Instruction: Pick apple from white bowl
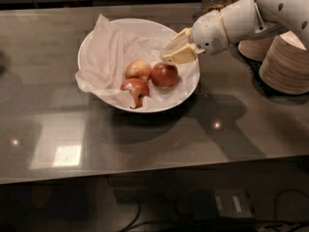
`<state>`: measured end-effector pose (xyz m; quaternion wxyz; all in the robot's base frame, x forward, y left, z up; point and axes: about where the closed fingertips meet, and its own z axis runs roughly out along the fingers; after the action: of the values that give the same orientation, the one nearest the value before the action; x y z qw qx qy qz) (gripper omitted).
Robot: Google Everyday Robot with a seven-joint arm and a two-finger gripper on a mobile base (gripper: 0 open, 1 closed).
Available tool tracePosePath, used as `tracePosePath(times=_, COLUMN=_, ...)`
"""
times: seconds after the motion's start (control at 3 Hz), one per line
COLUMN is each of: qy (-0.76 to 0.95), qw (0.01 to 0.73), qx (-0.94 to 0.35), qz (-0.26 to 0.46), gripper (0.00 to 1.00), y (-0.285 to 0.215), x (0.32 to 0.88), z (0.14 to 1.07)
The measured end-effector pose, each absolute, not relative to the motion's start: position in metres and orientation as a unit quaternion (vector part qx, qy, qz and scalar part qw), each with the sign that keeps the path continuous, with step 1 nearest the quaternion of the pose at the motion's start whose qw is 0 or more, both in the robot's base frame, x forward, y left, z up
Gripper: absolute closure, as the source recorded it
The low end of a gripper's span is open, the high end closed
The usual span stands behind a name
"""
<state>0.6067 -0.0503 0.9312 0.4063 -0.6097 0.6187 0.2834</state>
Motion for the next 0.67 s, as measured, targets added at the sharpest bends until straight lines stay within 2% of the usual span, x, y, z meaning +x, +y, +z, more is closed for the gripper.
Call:
tracePosePath(times=0.33, qy=0.619, qw=0.406, qx=-0.61, qz=0.283, gripper=1.0, y=-0.0502, x=0.6067, z=0.9312)
tracePosePath(times=0.67, qy=0.619, qw=0.406, qx=-0.61, qz=0.283, gripper=0.81, y=-0.0502, x=0.6067, z=0.9312)
